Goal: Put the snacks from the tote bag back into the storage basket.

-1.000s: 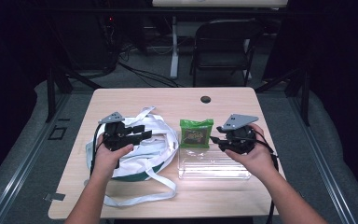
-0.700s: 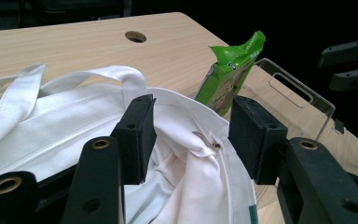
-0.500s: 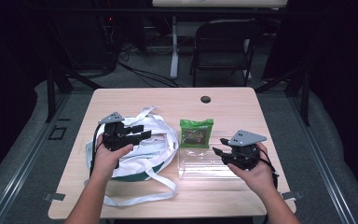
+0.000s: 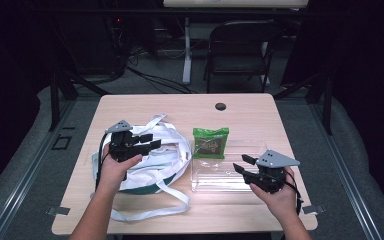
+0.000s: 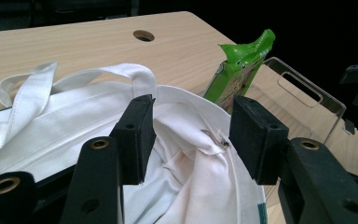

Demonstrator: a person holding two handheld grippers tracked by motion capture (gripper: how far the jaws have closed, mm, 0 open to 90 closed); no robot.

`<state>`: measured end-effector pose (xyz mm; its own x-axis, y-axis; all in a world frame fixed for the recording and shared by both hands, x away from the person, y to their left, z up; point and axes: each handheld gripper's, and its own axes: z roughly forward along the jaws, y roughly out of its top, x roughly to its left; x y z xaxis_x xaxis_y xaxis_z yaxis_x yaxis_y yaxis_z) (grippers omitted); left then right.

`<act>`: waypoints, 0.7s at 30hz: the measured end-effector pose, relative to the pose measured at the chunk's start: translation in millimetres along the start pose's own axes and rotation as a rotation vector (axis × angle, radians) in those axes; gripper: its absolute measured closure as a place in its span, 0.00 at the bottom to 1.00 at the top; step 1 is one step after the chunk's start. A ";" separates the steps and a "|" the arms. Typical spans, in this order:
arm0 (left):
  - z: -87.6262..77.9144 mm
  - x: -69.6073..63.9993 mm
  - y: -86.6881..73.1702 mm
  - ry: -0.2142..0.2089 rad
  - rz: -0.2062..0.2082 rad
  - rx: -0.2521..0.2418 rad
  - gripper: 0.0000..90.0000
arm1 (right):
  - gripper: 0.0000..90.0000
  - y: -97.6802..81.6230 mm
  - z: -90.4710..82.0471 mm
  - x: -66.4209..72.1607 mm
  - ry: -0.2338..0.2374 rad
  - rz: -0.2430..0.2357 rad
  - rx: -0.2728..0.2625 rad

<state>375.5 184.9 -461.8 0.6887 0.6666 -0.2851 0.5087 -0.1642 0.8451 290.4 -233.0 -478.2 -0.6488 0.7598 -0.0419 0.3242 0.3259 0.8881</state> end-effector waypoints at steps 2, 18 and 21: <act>0.2 -0.1 -0.2 0.001 0.000 0.000 0.55 | 0.61 -3.5 -0.7 -1.2 -0.003 0.007 -0.006; 2.3 -0.3 -1.9 0.017 0.007 0.015 0.55 | 0.59 -28.0 5.9 -5.4 -0.072 0.033 -0.008; 3.2 -0.7 -2.1 0.020 0.010 0.016 0.55 | 0.59 -30.6 6.6 -6.2 -0.077 0.043 -0.018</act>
<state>375.7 182.5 -464.8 0.6830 0.6797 -0.2675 0.5103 -0.1820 0.8405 289.1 -243.9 -508.1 -0.5795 0.8141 -0.0378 0.3379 0.2822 0.8979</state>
